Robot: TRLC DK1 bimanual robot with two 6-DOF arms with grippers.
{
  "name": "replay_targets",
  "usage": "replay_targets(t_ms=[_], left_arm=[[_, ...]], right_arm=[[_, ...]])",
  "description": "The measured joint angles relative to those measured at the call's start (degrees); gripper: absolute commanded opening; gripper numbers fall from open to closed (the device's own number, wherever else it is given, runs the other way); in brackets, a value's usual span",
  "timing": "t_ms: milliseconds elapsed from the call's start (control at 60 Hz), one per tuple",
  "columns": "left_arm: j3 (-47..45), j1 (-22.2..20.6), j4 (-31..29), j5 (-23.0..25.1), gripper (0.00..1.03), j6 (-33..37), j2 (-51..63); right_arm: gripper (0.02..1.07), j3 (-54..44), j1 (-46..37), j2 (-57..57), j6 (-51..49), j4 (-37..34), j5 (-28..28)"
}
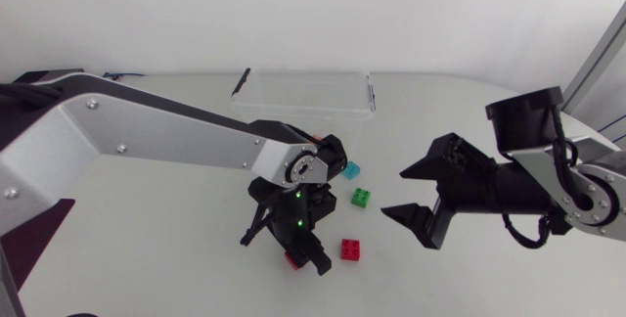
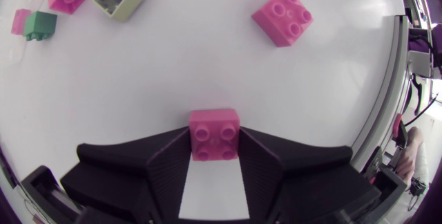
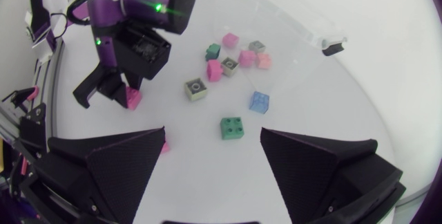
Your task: Pick up the duplo bricks and place them in the container
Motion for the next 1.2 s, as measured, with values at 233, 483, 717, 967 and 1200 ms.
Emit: replay_targets(t_ms=[233,483,717,967,1200], left_arm=[[-0.5,-0.4,0.0,-0.3,0.23,0.0,-1.6],[-0.5,3.2,1.8,-0.1,0.23,3.1,-14.3],[-0.5,7.6,15.0,1.0,0.24,7.8,-24.9],[-1.9,15.4,28.8,7.2,0.24,8.9,-25.8],[-2.7,18.8,36.6,9.2,0.25,9.1,-22.0]], right_arm=[[1.02,-4.2,5.5,1.3,-5.4,-2.7,-1.0],[1.02,-3.1,9.4,11.9,-8.5,-2.1,-0.9],[1.00,1.6,10.2,20.6,-10.7,-2.1,-0.5],[0.99,7.1,12.1,27.0,-12.0,-2.1,0.6],[0.83,13.0,14.3,32.5,-14.3,-7.0,2.8]])
